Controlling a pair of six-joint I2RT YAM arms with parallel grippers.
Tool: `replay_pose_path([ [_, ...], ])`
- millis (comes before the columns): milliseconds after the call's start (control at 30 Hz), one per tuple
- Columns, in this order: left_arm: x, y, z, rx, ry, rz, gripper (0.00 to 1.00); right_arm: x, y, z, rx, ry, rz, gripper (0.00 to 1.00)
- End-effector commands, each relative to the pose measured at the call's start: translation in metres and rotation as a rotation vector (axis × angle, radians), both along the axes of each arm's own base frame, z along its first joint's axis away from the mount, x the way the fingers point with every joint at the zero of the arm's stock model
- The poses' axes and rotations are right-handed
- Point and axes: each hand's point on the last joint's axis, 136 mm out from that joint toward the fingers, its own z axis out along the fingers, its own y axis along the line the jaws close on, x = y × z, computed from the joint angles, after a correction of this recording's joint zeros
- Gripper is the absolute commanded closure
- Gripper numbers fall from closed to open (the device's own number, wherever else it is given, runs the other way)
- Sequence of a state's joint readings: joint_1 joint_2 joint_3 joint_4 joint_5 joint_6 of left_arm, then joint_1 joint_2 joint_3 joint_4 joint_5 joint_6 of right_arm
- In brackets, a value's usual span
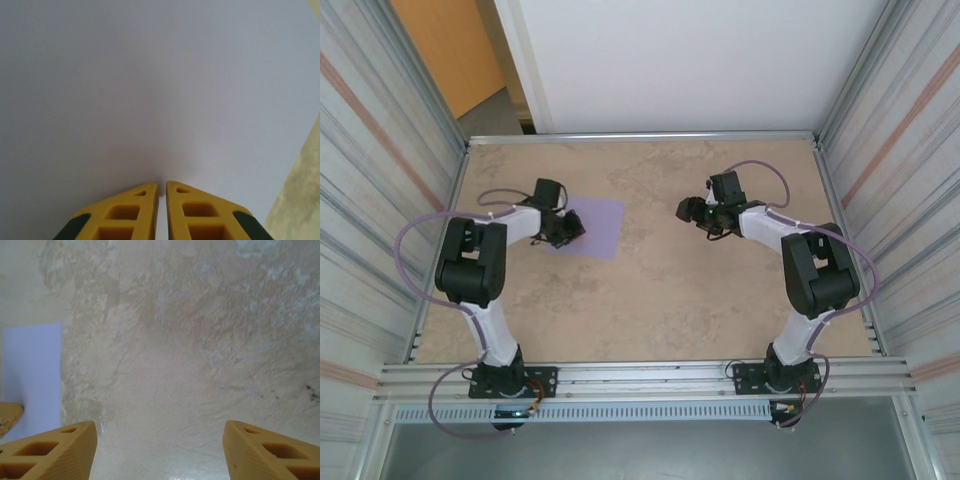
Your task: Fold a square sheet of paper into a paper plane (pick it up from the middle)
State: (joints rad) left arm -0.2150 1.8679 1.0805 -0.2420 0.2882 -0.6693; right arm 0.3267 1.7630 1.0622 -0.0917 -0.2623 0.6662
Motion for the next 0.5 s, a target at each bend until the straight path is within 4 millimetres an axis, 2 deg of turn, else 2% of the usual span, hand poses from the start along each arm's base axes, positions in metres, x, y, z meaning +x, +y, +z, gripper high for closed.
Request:
replay_pose_path([
  [0, -0.047, -0.021, -0.021, 0.01, 0.141, 0.014, 0.87, -0.019, 0.011, -0.012, 0.011, 0.086, 0.019, 0.39],
  [133, -0.071, -0.055, -0.023, -0.012, 0.158, 0.014, 0.88, -0.042, 0.024, -0.012, 0.011, 0.12, 0.06, 0.48],
  [267, -0.095, -0.075, -0.021, -0.026, 0.182, 0.042, 0.87, -0.063, 0.044, -0.012, 0.042, 0.158, 0.084, 0.57],
  [467, -0.113, -0.104, -0.005, -0.129, 0.165, 0.033, 0.86, -0.091, 0.078, -0.025, 0.071, 0.232, 0.159, 0.75],
])
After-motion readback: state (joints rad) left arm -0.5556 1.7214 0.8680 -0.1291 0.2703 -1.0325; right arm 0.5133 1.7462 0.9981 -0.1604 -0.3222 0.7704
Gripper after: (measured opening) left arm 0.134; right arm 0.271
